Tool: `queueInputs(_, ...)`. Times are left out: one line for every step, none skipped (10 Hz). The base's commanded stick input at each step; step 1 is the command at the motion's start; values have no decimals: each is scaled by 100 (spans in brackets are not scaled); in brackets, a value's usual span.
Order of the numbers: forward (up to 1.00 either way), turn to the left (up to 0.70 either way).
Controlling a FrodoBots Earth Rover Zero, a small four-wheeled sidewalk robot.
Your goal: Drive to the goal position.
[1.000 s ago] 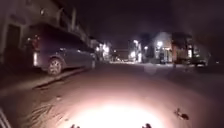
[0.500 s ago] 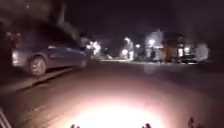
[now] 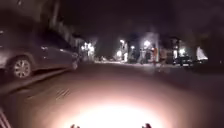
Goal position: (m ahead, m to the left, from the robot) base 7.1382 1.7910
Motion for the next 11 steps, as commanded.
queueInputs(70,0)
queueInputs(70,0)
queueInputs(70,0)
queueInputs(70,0)
queueInputs(70,0)
queueInputs(70,0)
queueInputs(70,-4)
queueInputs(70,-35)
queueInputs(70,-30)
queueInputs(70,-6)
queueInputs(70,0)
